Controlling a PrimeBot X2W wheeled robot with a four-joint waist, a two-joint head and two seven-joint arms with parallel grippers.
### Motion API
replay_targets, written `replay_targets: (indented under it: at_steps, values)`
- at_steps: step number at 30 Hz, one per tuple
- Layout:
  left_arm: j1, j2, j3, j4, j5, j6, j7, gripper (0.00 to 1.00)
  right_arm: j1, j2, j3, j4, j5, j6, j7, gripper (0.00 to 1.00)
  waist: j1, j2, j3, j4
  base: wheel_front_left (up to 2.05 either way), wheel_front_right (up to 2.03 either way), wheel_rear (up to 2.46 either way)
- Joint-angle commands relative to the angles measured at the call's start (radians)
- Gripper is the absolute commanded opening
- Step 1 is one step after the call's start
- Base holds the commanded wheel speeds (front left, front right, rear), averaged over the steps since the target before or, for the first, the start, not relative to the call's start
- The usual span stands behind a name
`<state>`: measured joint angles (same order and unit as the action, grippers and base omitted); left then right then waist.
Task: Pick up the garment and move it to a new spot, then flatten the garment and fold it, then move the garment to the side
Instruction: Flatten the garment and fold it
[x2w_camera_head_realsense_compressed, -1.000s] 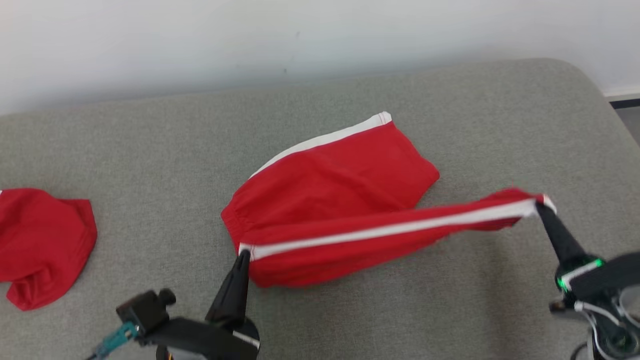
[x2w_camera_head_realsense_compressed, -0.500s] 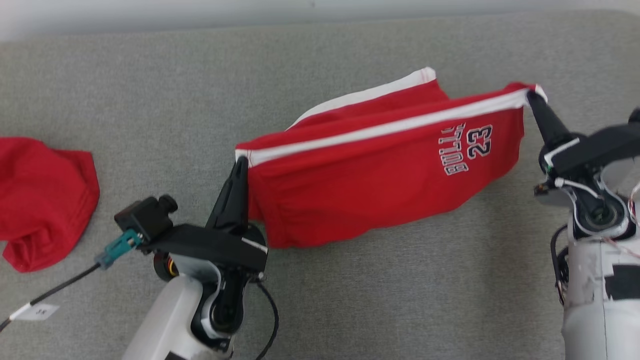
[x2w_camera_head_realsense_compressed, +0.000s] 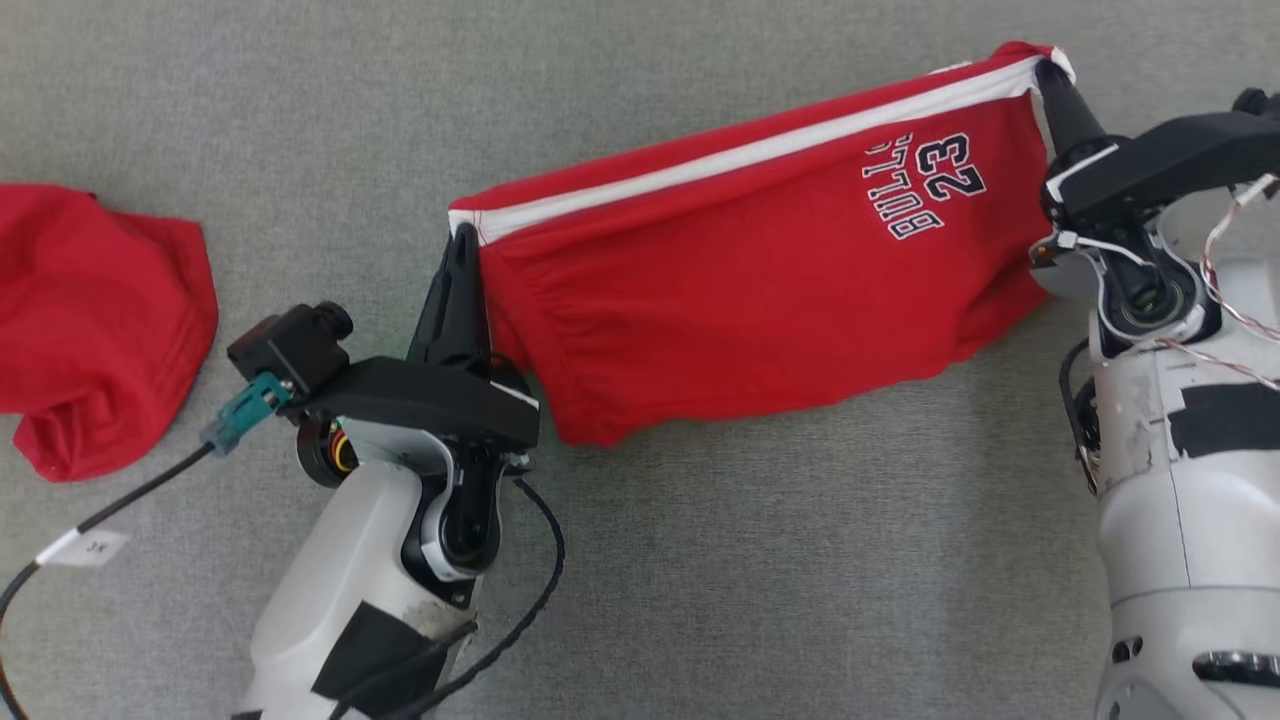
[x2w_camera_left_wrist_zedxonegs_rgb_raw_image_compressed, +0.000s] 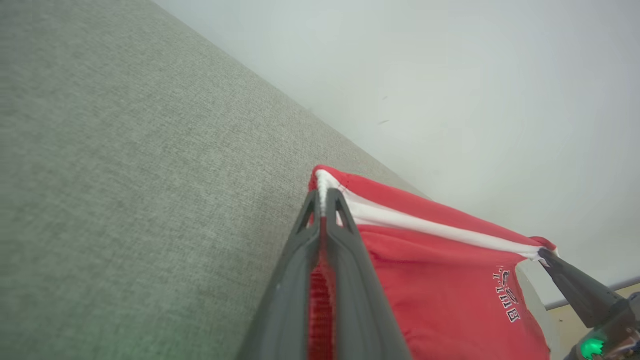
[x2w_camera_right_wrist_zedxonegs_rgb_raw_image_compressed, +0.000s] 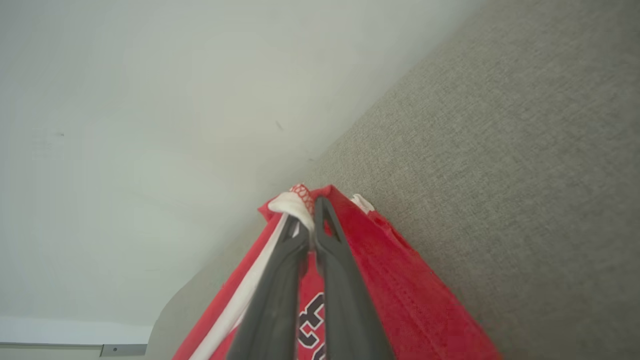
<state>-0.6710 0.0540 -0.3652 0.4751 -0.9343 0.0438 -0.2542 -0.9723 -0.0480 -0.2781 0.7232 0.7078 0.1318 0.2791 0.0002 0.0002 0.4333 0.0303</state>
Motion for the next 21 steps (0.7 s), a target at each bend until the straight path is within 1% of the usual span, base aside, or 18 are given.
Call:
replay_targets:
  at_steps: [1, 2, 3, 4, 9, 12, 13, 16, 21]
  values:
    - [-0.017, 0.0, 0.003, 0.011, 0.003, 0.0, -0.009, 0.02, -0.018, -0.005, 0.001, 0.019, -0.008, -0.002, -0.012, 0.0, -0.0002, -0.0002, 0.014, 0.011, 0.0, 0.0, 0.0]
    - [-0.026, -0.001, 0.002, 0.022, 0.004, -0.001, -0.011, 0.3, -0.031, -0.004, 0.008, 0.04, -0.012, -0.002, -0.016, 0.22, -0.0002, -0.0002, 0.016, 0.012, 0.0, 0.0, 0.0]
    - [-0.034, -0.001, 0.002, 0.03, 0.009, -0.003, -0.01, 0.91, -0.041, -0.004, 0.01, 0.06, -0.015, -0.002, -0.021, 1.0, -0.0002, -0.0002, 0.018, 0.012, 0.0, 0.0, 0.0]
    - [-0.04, -0.001, 0.001, 0.039, 0.014, -0.003, -0.011, 1.0, -0.053, -0.004, 0.017, 0.071, -0.015, -0.002, -0.029, 1.0, -0.0002, -0.0002, 0.02, 0.013, 0.0, 0.0, 0.0]
    - [-0.046, -0.003, 0.015, 0.042, 0.037, -0.016, -0.011, 1.0, -0.073, -0.004, 0.053, 0.091, -0.021, -0.002, -0.045, 1.0, -0.0002, -0.0002, 0.006, 0.013, 0.0, 0.0, 0.0]
    - [-0.021, -0.003, 0.032, 0.024, 0.087, -0.015, -0.011, 1.0, -0.058, -0.025, 0.076, 0.073, -0.039, -0.002, -0.041, 1.0, -0.0002, -0.0002, -0.017, 0.009, 0.0, 0.0, 0.0]
    - [-0.021, -0.003, 0.032, 0.024, 0.087, -0.015, -0.011, 1.0, -0.058, -0.025, 0.076, 0.073, -0.039, -0.002, -0.041, 1.0, -0.0002, -0.0002, -0.017, 0.009, 0.0, 0.0, 0.0]
    - [0.015, -0.003, 0.055, -0.008, 0.184, -0.018, -0.011, 1.0, -0.026, -0.043, 0.102, 0.052, -0.056, -0.002, -0.028, 1.0, -0.0002, -0.0002, -0.047, 0.002, 0.0, 0.0, 0.0]
    - [0.132, 0.026, 0.087, -0.112, 0.379, -0.012, -0.011, 1.0, 0.046, -0.087, 0.131, 0.023, -0.084, -0.002, 0.001, 1.0, -0.0002, -0.0002, -0.101, 0.0, 0.0, 0.0, 0.0]
